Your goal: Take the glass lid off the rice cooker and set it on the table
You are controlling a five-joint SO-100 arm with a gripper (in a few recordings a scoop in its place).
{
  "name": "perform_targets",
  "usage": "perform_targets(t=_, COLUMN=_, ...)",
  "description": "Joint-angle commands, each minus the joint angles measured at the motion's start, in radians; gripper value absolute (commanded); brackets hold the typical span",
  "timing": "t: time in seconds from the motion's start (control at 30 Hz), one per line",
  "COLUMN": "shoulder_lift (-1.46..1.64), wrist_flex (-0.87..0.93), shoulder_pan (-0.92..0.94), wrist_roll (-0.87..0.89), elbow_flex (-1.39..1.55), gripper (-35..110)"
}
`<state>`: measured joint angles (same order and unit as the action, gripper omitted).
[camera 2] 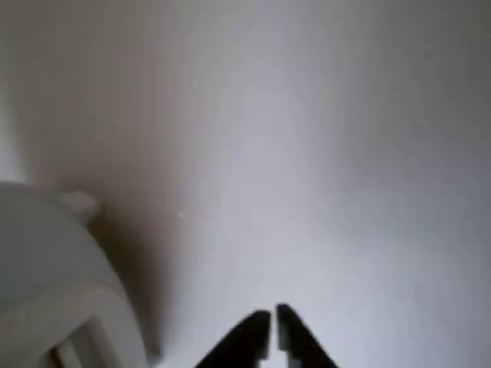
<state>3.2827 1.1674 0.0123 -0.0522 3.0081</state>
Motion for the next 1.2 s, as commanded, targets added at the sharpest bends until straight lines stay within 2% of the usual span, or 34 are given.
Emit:
perform_targets(t=0.0, shoulder_lift=0.008, wrist_flex=-0.017, shoulder_pan=0.006, wrist_roll=0.005, elbow_flex=-0.005, gripper=0)
perform_targets(t=0.77, shoulder_lift=0.008, wrist_flex=-0.017, shoulder_pan=0.006, wrist_roll=0.005, elbow_flex=-0.005, gripper=0)
perform_targets(t=1.17, shoulder_lift=0.008, wrist_flex=-0.054, shoulder_pan=-0.057, wrist_roll=-0.086, elbow_flex=0.005, gripper=0)
